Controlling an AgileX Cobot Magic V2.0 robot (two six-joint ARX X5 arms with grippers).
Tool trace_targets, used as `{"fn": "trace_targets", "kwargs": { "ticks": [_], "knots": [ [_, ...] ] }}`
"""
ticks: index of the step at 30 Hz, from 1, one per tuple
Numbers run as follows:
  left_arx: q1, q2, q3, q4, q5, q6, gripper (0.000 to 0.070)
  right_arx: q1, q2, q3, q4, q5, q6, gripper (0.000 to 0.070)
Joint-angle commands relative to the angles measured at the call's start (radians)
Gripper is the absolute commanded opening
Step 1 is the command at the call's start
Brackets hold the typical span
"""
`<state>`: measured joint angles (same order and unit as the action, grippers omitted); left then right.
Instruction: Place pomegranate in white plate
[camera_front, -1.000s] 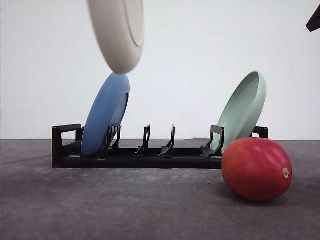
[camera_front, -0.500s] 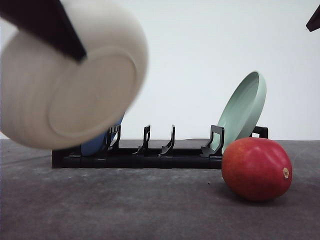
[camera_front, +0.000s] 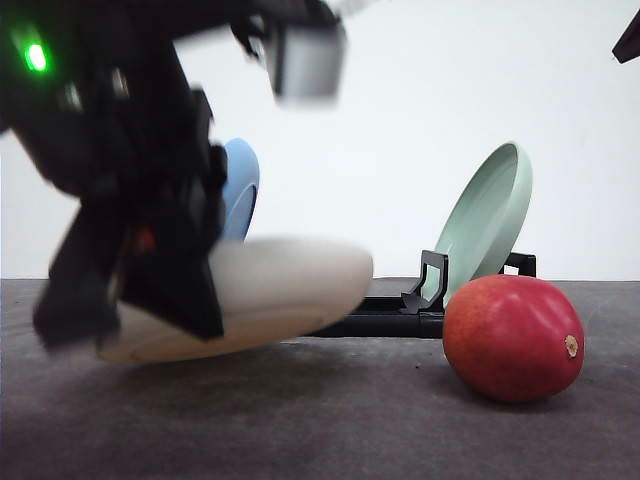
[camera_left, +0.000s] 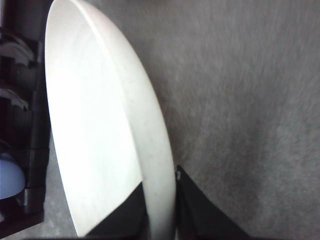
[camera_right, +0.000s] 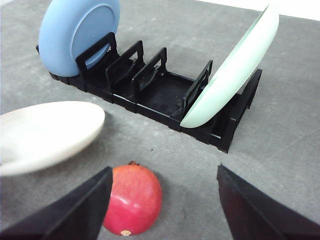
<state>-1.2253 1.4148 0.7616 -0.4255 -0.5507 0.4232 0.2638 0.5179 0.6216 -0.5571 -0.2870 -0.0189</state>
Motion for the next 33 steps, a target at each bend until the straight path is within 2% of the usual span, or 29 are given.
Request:
{"fn": "trace_targets", "kwargs": {
  "ticks": [1,9,23,24,30,33],
  "knots": [
    [-0.021,0.042,0.038,0.015,-0.021,0.018,0.0010,0.005,0.003,0.013,0.010,-0.001,0.012,0.0418],
    [-0.038,0.159,0.063,0.052,-0.029,0.016,0.0011,0.005,0.003,0.013,0.010,-0.001,0.012,0.0418],
    [-0.069,0.168,0.063,0.082,-0.025,0.002,0.0041,0.005,0.003,0.013,0.011,0.000,0.011,0.0418],
    [-0.071,0.168,0.063,0.083,-0.024,0.001,0.0061,0.005,0.003,0.013,0.011,0.000,0.011,0.0418],
    [-0.081,0.168,0.066,0.069,-0.024,-0.082,0.0337,0.005,0.003,0.013,0.011,0.000,0.011,0.0418],
    [-0.080,0.167,0.097,-0.028,-0.024,-0.148,0.0403,0.005,0.003,0.013,0.011,0.000,0.011,0.0418]
  ]
}}
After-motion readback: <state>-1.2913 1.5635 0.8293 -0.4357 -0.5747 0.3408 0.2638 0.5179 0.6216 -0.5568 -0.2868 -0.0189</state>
